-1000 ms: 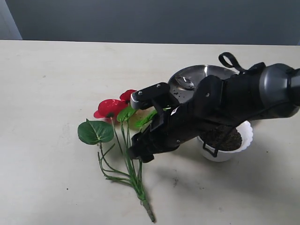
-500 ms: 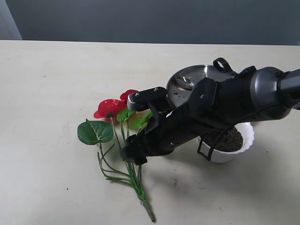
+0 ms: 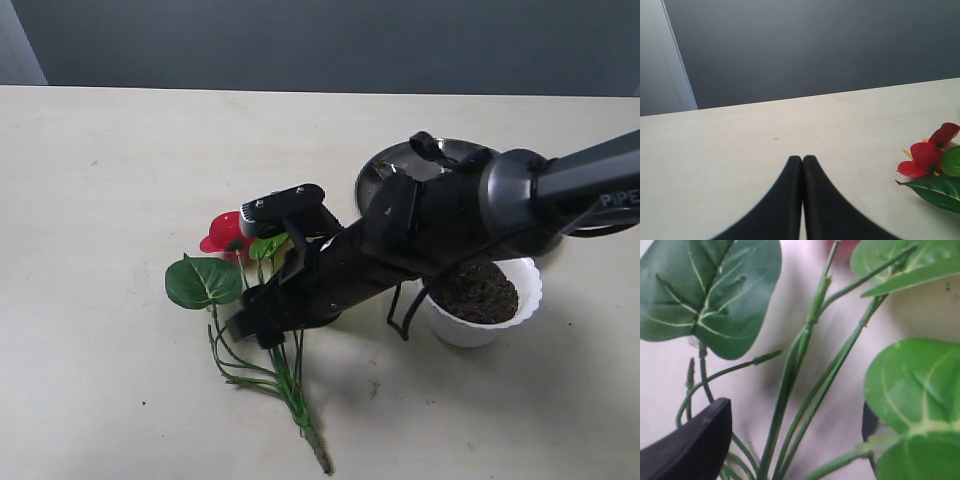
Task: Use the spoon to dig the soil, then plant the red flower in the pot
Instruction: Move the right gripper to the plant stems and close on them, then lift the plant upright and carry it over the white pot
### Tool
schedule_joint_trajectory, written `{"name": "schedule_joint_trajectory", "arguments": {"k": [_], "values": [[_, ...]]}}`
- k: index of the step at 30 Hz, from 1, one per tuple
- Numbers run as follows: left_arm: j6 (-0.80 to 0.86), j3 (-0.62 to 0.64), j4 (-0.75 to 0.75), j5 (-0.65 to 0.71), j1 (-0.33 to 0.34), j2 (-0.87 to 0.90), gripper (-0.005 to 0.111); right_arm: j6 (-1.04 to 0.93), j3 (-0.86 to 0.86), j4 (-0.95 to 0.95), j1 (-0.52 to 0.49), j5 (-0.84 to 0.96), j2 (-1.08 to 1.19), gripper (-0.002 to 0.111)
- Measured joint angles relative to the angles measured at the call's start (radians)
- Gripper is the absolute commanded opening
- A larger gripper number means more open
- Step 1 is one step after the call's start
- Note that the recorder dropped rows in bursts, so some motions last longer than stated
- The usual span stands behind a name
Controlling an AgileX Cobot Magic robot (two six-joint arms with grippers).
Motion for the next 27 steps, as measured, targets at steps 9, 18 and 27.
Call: {"name": "schedule_joint_trajectory", "arguments": {"k": [9,18,27], "values": [[0.0,0.0,0.0,0.0,0.0,0.0,0.0,0.0,-0.021,0.0,0.0,0.0,0.028,0.037],[0.0,0.0,0.0,0.0,0.0,0.0,0.0,0.0,-0.021,0.009,0.0,0.012,0.028,0.0],[0.0,0.0,0.0,0.0,0.0,0.0,0.0,0.0,-0.027,0.039,0.004,-0.028,-0.014,0.0]]}}
